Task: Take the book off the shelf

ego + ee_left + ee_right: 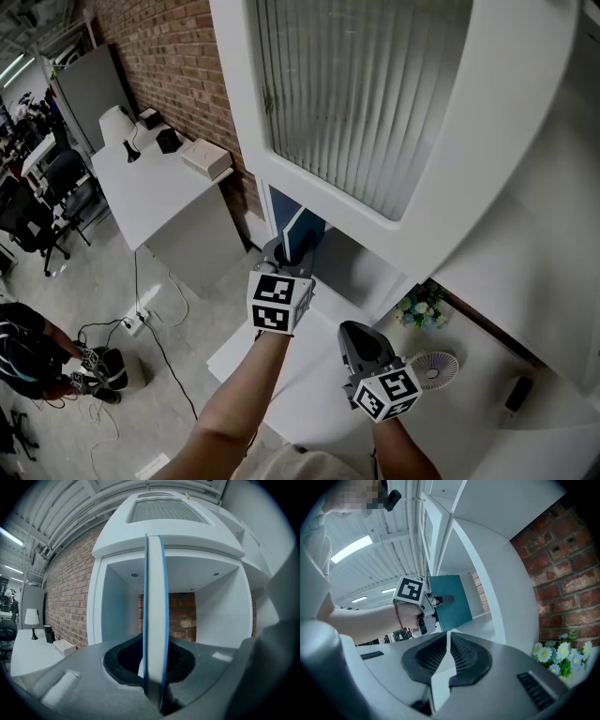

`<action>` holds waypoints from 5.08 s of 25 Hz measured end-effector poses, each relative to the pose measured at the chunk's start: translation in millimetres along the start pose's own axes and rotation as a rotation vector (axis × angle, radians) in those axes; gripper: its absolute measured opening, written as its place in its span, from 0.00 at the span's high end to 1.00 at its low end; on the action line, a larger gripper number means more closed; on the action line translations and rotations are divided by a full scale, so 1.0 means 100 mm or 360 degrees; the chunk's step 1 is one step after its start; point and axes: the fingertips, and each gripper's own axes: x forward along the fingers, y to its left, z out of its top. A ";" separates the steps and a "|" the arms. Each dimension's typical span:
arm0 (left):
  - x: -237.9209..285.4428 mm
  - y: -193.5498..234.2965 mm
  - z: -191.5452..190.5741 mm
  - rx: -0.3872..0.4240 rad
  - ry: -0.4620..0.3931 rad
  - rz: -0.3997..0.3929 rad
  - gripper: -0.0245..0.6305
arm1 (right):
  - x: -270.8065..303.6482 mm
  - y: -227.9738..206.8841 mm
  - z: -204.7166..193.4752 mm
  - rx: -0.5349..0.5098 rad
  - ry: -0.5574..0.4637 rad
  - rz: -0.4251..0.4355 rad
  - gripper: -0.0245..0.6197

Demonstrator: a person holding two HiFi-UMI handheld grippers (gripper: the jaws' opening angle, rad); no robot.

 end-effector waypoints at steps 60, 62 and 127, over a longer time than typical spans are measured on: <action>-1.04 -0.38 -0.13 -0.0121 0.0007 -0.0041 0.89 | -0.33 0.45 0.11 -0.0074 -0.0051 0.0054 0.93; -1.09 -0.39 -0.13 -0.0164 0.0000 -0.0038 0.89 | -0.34 0.46 0.12 -0.0078 -0.0053 0.0057 0.93; -1.80 -0.87 -0.93 -0.0544 0.0240 -0.0114 0.89 | -0.53 0.63 -0.20 -0.0149 0.0069 0.0053 0.94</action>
